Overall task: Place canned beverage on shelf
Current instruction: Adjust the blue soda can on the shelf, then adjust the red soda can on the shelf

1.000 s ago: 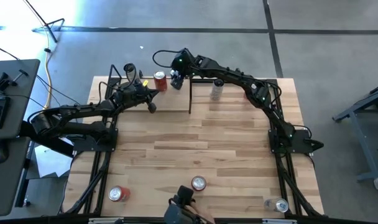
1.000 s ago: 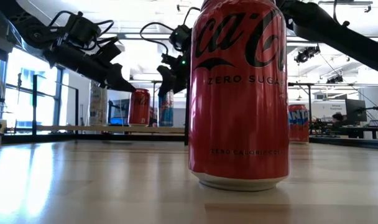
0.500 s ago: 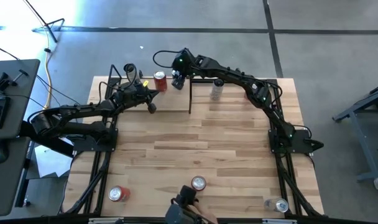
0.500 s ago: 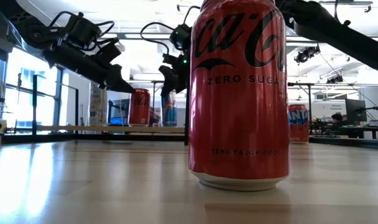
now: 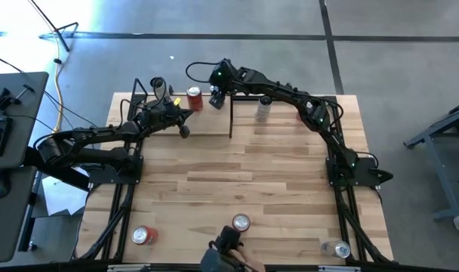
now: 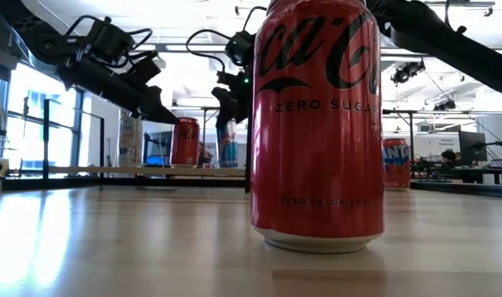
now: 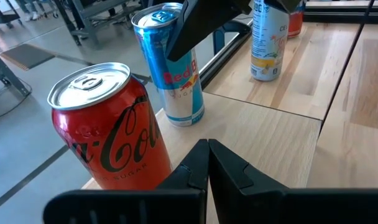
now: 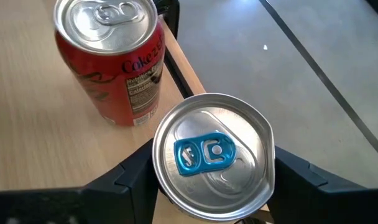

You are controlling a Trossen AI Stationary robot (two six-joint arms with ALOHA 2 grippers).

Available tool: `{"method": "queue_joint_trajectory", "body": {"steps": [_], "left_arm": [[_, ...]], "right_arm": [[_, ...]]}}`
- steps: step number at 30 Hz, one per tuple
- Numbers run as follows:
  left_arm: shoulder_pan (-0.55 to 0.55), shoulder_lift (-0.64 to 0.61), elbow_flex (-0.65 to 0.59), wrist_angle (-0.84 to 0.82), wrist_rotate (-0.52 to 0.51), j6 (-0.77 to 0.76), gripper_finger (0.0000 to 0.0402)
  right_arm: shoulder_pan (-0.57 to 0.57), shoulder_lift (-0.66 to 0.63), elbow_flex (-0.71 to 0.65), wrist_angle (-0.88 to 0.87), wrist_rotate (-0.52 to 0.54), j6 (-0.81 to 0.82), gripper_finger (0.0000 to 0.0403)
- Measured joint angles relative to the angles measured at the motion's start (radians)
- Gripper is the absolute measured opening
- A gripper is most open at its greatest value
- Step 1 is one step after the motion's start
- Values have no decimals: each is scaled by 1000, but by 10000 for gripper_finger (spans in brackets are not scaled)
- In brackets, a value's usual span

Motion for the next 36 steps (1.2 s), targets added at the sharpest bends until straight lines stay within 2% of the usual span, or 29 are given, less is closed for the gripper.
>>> {"method": "queue_joint_trajectory", "body": {"steps": [3, 12, 17, 31, 36], "left_arm": [[0, 0, 0, 0, 0, 0, 0], [0, 0, 0, 0, 0, -1, 0], [0, 0, 0, 0, 0, -2, 0], [0, 0, 0, -27, -9, -20, 0], [0, 0, 0, -82, -35, -50, 0]], "right_arm": [[-1, 0, 0, -9, 2, 16, 218], [7, -2, 0, -27, 59, -10, 284], [16, -1, 0, -26, 109, -25, 288], [55, -60, -1, -23, 111, -103, 291], [92, -102, -1, -81, 127, -127, 274]]}}
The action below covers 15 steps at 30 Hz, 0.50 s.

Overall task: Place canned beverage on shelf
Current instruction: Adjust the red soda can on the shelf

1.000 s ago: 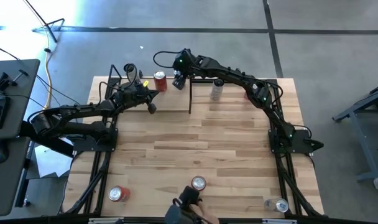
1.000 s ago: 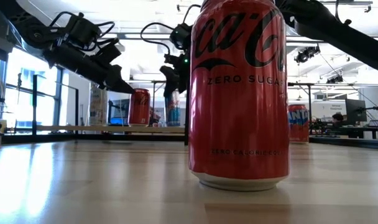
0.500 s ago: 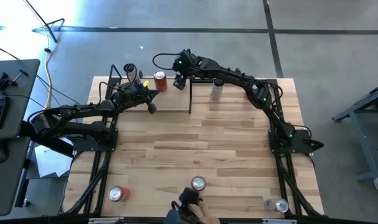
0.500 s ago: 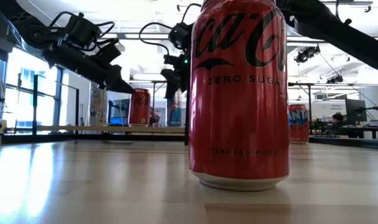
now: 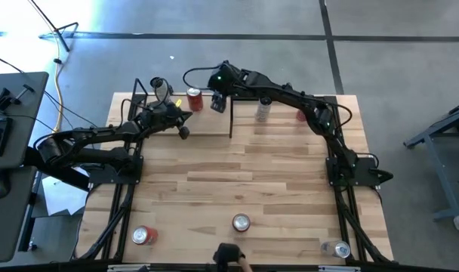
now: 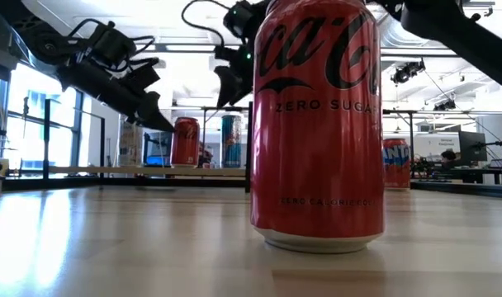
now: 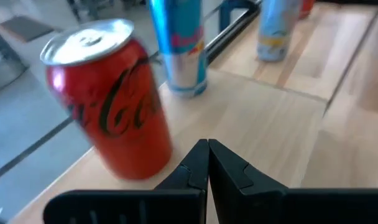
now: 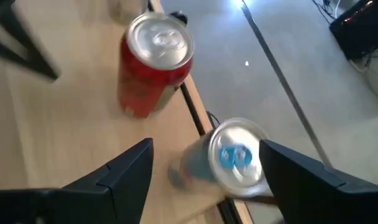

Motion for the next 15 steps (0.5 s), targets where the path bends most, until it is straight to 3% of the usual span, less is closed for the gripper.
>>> {"method": "queue_joint_trajectory", "body": {"steps": [4, 7, 11, 15], "left_arm": [[-1, 0, 0, -51, -178, -1, 0], [5, 0, 0, -61, -296, -4, 0], [24, 24, 0, -37, -289, -13, 0], [35, 106, 0, 1, -293, -12, 0]], "right_arm": [[46, -51, 0, -86, 110, -80, 233], [68, -91, 1, -194, 81, -134, 185], [66, -132, -45, -271, 38, -117, 98], [63, -225, -231, -264, -4, -111, 12]]}}
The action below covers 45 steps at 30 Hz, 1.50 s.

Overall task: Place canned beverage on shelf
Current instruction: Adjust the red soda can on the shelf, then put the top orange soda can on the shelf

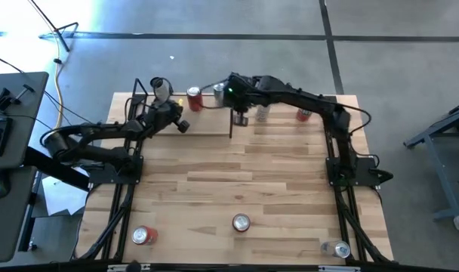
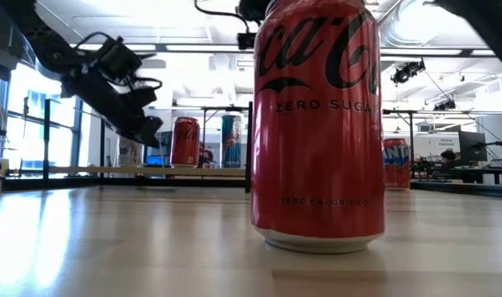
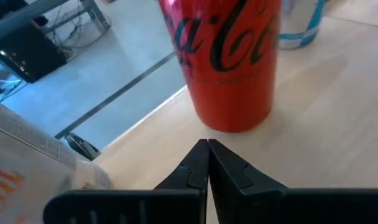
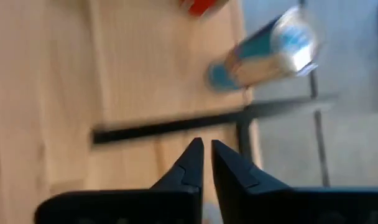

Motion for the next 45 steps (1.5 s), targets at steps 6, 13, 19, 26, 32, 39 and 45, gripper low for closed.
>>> {"method": "queue_joint_trajectory", "body": {"steps": [6, 13, 19, 26, 32, 39, 45], "left_arm": [[1, 125, 0, 132, -2, 9, 0], [0, 207, 63, 139, 37, 10, 0], [-10, 314, 164, 116, 50, 36, 0], [-33, 291, 212, -5, 49, 37, 0], [-76, 207, 182, -71, 32, 27, 0], [-88, 91, 75, 24, 170, 48, 0], [-95, -26, -2, 93, 320, 52, 0]], "right_arm": [[28, -301, -479, 375, -19, 27, 5], [99, -622, -967, 813, -18, 66, 3], [148, -767, -1166, 990, -11, 74, 0], [183, -806, -1208, 987, 57, 119, 0], [193, -805, -1208, 982, 57, 122, 0], [212, -805, -1208, 865, 68, 215, 0], [315, -805, -1208, 862, 147, 247, 0]]}}
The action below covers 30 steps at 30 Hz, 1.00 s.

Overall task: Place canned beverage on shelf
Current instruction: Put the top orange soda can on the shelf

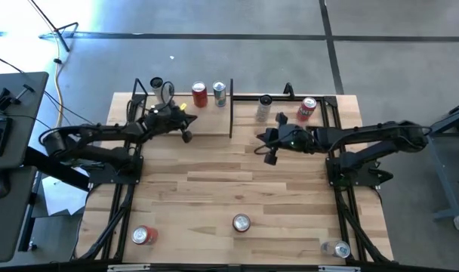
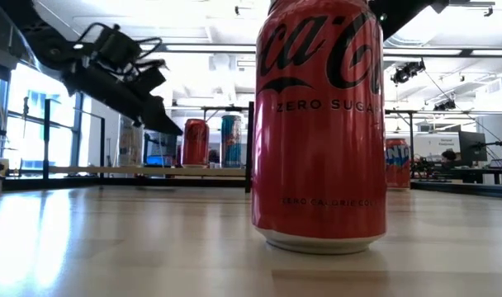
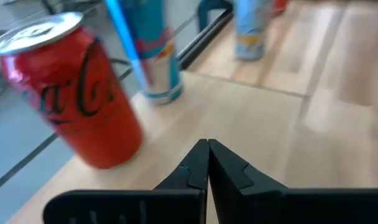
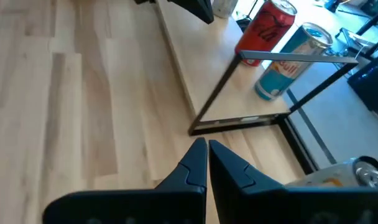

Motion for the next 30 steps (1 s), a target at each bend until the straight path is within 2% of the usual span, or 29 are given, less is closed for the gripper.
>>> {"method": "queue_joint_trajectory", "body": {"steps": [5, 7, 10, 14, 16, 19, 22, 26, 30], "left_arm": [[-20, -98, -22, -24, 123, -7, 0], [-32, -137, -25, -38, 149, -6, 0], [-51, -188, -25, -63, 158, 14, 0], [-70, -230, -25, -70, 160, 43, 0], [-74, -241, -25, -71, 160, 46, 0], [-73, -242, -25, -72, 160, 60, 0], [-73, -239, -25, -73, 160, 72, 0], [-73, -239, -25, -88, 159, 87, 0], [-73, -239, -25, -101, 159, 90, 0]], "right_arm": [[75, 2, 0, 23, 70, 59, 9], [98, 4, 0, 22, 103, 41, 22], [117, 4, 0, 1, 212, 62, 54], [84, -1, 47, -248, 380, 244, 108], [43, -3, 75, -417, 424, 349, 136], [-63, -2, 114, -571, 393, 456, 178], [-215, -2, 146, -646, 276, 487, 221], [-448, -2, 186, -679, 124, 446, 270], [-665, 12, 211, -687, -28, 388, 294]]}}
